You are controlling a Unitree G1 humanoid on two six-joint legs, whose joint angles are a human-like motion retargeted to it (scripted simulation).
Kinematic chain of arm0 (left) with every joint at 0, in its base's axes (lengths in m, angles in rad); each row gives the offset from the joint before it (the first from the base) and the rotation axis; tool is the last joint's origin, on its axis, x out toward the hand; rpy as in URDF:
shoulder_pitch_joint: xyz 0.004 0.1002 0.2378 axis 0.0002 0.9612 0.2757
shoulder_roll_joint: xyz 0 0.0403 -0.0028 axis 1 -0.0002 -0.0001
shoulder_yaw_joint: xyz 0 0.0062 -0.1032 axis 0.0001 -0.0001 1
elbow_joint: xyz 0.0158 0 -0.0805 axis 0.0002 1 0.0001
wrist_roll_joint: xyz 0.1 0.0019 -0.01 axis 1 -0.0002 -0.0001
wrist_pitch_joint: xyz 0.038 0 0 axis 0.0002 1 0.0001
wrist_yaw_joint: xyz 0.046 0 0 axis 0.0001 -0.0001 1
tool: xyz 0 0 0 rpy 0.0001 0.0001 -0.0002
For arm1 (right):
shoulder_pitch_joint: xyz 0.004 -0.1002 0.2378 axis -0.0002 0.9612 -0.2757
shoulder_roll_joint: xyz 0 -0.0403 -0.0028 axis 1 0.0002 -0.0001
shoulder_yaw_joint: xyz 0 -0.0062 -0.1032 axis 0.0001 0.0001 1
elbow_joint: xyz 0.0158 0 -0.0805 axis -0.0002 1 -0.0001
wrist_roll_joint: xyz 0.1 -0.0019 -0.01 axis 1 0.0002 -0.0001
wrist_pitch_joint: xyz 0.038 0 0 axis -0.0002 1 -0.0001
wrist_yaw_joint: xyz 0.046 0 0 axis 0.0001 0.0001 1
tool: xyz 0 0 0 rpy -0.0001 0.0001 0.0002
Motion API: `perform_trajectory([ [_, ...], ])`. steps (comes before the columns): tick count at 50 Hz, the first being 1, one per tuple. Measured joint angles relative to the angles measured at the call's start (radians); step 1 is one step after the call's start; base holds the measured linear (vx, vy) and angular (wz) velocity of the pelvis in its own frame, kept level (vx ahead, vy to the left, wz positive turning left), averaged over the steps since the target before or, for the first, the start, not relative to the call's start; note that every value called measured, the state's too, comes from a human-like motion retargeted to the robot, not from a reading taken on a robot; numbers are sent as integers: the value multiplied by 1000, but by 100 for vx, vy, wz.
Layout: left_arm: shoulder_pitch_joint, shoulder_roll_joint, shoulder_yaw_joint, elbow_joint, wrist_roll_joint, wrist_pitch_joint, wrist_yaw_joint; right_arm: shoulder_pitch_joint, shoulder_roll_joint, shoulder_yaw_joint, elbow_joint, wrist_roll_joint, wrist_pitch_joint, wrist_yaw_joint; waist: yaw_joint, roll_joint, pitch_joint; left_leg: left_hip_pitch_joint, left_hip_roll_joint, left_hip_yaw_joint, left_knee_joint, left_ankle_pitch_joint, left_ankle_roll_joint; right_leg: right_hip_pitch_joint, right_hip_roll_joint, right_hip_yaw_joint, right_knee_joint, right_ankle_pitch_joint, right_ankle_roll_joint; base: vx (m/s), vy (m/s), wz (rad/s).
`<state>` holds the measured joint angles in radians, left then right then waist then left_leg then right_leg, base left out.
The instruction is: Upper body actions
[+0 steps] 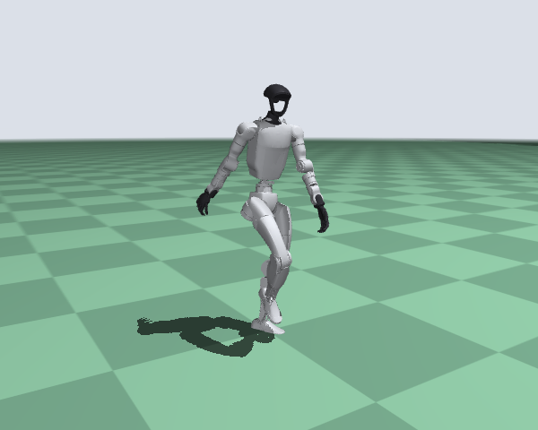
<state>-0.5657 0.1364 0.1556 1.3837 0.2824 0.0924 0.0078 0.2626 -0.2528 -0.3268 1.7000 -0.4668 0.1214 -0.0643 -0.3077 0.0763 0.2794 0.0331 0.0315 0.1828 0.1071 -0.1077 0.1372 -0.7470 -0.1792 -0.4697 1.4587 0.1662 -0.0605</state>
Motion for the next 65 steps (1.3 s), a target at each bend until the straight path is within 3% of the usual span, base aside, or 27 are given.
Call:
perform_trajectory([
  [3,-32,-29,-11,-96,-34,-112,100,119,-26,-52,0,72,-12,-92,50,-3,-64,-3,-10,43,-25,5,-4,-117,91,51,9,-25,-5,25,-6,-76],
  [5,-31,-33,-27,-144,-52,-163,83,170,-34,-77,0,109,-44,-117,70,-11,-117,-3,-34,64,-49,8,-3,-111,62,39,-21,-53,-32,27,-4,-66],
  [9,18,-30,-32,-159,-14,-130,46,136,-13,-55,0,120,-46,-108,111,-16,-151,9,-40,109,-63,1,-18,77,125,66,-258,-48,20,3,-5,-50],
  [13,172,-49,-28,-58,-54,-96,19,-4,10,52,0,49,2,-23,161,-16,-205,23,-58,194,-44,-35,-33,412,230,152,-736,19,51,16,-1,-74],
  [15,297,-62,6,40,-81,-94,24,-111,30,124,0,-7,38,38,168,-34,-235,14,-88,198,12,-47,-46,614,250,180,-1058,-63,101,25,-1,-33],
  [16,371,-65,48,105,-81,-87,39,-171,49,169,0,-41,39,71,164,-45,-254,5,-93,230,67,-19,-63,706,218,33,-1177,-174,87,20,-5,-19],
  [18,502,-63,132,221,-94,-18,61,-320,101,280,0,-98,28,153,177,-102,-290,-49,-62,368,279,143,-111,783,134,-85,-1327,-274,63,-1,-6,-60],
  [20,584,-43,175,316,-131,82,71,-533,170,327,0,-155,-40,240,257,-133,-263,-297,122,399,735,333,-100,755,115,88,-1384,-267,69,-34,-19,-118],
  [22,700,-12,201,316,-187,121,76,-693,232,363,-122,-182,-124,339,338,-146,-200,-527,220,335,1134,259,-11,750,147,144,-1426,-221,30,-35,-42,-123],
  [25,796,0,259,316,-191,218,-30,-906,304,340,-343,-222,-196,425,460,-170,-90,-781,390,314,1505,118,34,775,135,132,-1443,-196,16,-45,-19,-137],
  [28,896,4,386,316,-70,205,-70,-1010,330,292,-493,-184,-318,379,542,-211,-44,-932,366,376,1592,52,105,746,80,246,-1402,-202,3,7,1,-45],
  [32,1004,22,418,316,-151,183,-70,-1036,352,327,-609,-59,-432,373,583,-251,-62,-985,316,441,1550,44,81,734,37,281,-1371,-221,-2,24,10,7],
  [35,981,18,441,316,-241,201,-10,-1016,357,334,-633,-93,-439,367,525,-221,-81,-915,306,429,1493,41,69,771,60,237,-1392,-231,5,2,6,93],
  [38,921,22,421,316,-289,179,-25,-903,350,356,-595,-106,-437,341,472,-173,-149,-767,295,382,1376,60,41,803,107,178,-1420,-244,16,20,11,99],
  [40,859,14,394,316,-297,162,-43,-796,342,367,-544,-137,-419,332,436,-160,-203,-603,226,374,1175,104,6,810,107,140,-1423,-259,34,24,16,78],
  [43,746,-13,320,316,-321,109,18,-577,309,348,-441,-224,-346,328,399,-165,-263,-273,2,340,634,230,-49,825,88,106,-1375,-307,66,32,20,45],
  [45,657,-25,256,316,-340,60,80,-439,276,330,-345,-260,-288,313,381,-117,-278,-45,-137,253,219,51,-92,829,148,78,-1294,-351,77,38,21,21],
  [46,617,-36,224,316,-338,35,97,-382,246,312,-273,-282,-258,286,353,-87,-286,77,-105,427,59,-21,-66,811,160,21,-1207,-310,79,38,19,52],
  [47,566,-45,190,315,-339,19,102,-334,214,290,-201,-309,-221,256,311,-57,-297,140,-88,465,-52,-61,-41,768,150,-39,-1088,-236,84,29,25,127],
  [48,494,-51,152,312,-345,19,80,-304,174,262,-129,-345,-167,222,240,-28,-312,87,-102,234,-64,-38,-18,676,96,-104,-908,-95,95,2,29,142],
  [50,327,-39,123,271,-297,23,12,-276,106,228,-9,-341,-48,140,165,-5,-248,32,-50,186,-28,-22,-27,405,106,77,-533,100,115,-39,20,80],
  [52,177,-13,105,185,-209,10,-45,-208,48,203,0,-259,59,99,150,-10,-166,18,-50,155,-25,-9,-12,212,103,133,-249,25,82,-56,9,-1],
  [53,105,5,95,133,-167,6,-68,-184,22,186,0,-212,104,98,132,-14,-126,6,-47,162,-18,-6,-4,128,41,103,-121,-16,52,-60,9,21],
  [55,-15,25,89,31,-84,-7,-73,-133,-11,150,0,-125,150,96,91,-14,-47,-16,-40,106,7,1,9,-2,-31,59,53,-46,-7,-50,11,47],
  [57,-77,47,48,-40,-79,-41,-25,-73,-28,90,0,-72,148,64,43,-2,-22,-15,-19,72,-9,16,6,-110,-4,45,115,-67,-25,-16,3,45],
  [62,-49,32,16,-114,-53,-177,135,118,-69,-25,0,85,67,-22,14,9,-151,-28,-4,103,-60,43,-7,-181,20,9,61,-124,-56,40,-12,-5],
  [65,-19,1,-14,-100,-23,-153,123,148,-53,-47,0,187,47,-45,69,3,-184,-25,-5,109,-61,38,-22,-64,55,27,-66,-100,-3,6,-12,-20],
])
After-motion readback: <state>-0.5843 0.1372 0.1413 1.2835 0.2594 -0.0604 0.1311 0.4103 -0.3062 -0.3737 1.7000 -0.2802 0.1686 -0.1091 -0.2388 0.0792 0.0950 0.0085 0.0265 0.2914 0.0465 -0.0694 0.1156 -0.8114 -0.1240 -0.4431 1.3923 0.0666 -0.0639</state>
